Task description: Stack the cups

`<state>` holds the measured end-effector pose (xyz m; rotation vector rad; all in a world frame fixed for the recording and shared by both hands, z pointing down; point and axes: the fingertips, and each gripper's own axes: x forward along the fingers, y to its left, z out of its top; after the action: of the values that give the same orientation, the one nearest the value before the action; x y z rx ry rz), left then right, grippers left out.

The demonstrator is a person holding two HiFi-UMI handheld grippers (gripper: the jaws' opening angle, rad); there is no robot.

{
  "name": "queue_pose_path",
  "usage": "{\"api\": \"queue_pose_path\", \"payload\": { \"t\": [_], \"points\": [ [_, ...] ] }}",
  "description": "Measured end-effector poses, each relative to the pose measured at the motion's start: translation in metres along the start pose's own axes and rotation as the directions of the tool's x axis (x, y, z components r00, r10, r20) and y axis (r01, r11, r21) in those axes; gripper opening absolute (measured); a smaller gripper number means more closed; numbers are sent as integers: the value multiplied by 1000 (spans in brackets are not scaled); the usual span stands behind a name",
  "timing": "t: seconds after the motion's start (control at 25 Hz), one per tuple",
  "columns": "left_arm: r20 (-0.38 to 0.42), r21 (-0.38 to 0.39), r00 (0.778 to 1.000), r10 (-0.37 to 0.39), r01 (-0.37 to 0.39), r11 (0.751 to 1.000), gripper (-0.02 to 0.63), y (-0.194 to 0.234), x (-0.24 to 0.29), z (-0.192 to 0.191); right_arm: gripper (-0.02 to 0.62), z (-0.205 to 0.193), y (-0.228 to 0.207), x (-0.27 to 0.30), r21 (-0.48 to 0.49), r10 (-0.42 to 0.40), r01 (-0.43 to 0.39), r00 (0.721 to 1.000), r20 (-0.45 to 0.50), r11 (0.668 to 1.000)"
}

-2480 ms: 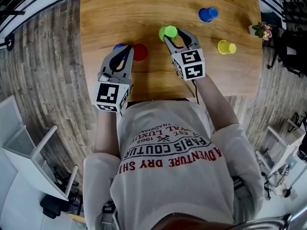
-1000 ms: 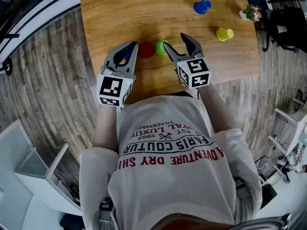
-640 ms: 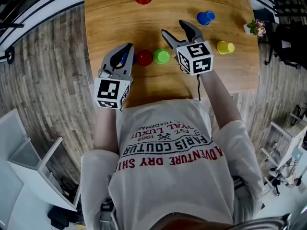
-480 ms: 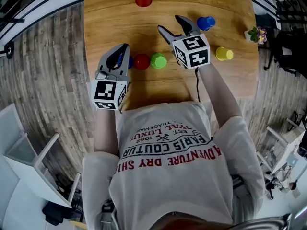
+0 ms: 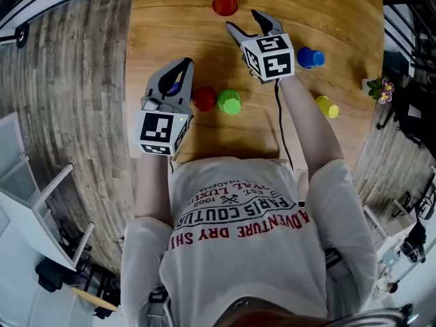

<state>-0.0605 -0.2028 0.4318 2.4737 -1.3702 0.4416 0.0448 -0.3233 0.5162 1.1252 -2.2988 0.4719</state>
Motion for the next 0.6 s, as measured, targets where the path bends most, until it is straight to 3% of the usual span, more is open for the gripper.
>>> {"api": "queue_pose_path", "payload": {
  "t": [0.32, 0.6],
  "points": [
    [0, -19, 999, 48, -48, 999, 17, 15, 17, 1, 298, 16, -13, 47, 43, 36, -37, 999, 18, 998],
    [-18, -24, 998, 66, -66, 998, 17, 16, 20, -9, 296, 17, -11, 73, -15, 36, -36, 999, -7, 999]
  ]
}}
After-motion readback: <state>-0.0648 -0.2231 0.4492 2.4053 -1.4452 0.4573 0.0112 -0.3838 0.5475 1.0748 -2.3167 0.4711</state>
